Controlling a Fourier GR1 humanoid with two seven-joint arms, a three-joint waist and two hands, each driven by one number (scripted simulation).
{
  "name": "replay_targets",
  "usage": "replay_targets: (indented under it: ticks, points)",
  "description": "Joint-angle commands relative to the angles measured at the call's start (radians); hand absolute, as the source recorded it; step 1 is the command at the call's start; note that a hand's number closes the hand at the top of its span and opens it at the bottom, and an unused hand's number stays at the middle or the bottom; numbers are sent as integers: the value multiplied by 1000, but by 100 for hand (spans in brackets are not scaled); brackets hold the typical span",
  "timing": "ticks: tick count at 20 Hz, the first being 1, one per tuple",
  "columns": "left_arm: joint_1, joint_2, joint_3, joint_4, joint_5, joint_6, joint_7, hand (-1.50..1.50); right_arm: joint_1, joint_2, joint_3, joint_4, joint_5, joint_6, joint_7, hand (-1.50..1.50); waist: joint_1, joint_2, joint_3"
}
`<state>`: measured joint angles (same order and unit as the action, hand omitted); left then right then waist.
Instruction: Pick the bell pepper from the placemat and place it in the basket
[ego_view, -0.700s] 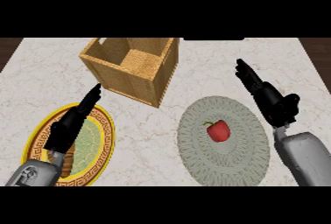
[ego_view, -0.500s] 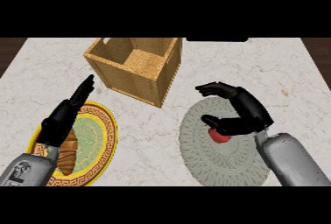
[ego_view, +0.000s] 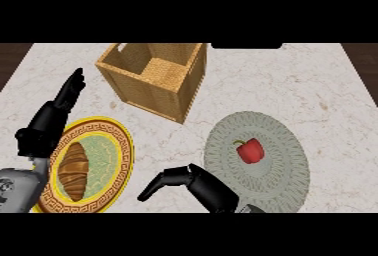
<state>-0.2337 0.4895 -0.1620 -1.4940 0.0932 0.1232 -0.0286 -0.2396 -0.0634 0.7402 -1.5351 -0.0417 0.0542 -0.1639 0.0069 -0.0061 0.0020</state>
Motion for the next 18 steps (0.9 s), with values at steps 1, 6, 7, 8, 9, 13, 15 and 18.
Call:
replay_targets:
  ticks: [1, 6, 7, 8, 9, 13, 15, 18]
  points:
    - [36, 5, 20, 14, -12, 9, -22, 0, 15, -13, 92, -136, 217, -143, 44, -150, -20, -4, -3]
    - [26, 20, 31, -2, -16, 17, 3, 0, -180, -149, 10, -214, 507, -195, 286, -150, -51, -27, -8]
    - [32, -3, 21, 10, -15, 27, 13, 0, -216, -167, 10, -208, 563, -180, 347, -150, -53, -25, -9]
    - [17, 17, 35, -6, -11, 19, 18, 0, -262, -200, 14, -209, 598, -124, 406, -150, -45, -27, -10]
    - [36, 15, 27, -5, -11, 16, 21, 0, -305, -236, 21, -229, 626, -63, 453, -150, -43, -32, -11]
    - [34, 33, 39, -8, -7, -3, -2, 0, -433, -383, 66, -249, 643, 236, 567, -150, -30, -25, -13]
    - [36, 25, 37, -9, -6, -1, -1, 0, -494, -383, 86, -279, 601, 386, 651, -150, -24, -22, -13]
    - [19, 4, 18, -41, -1, -2, 35, 0, -547, -380, 72, -309, 500, 586, 761, -150, -20, -14, -8]
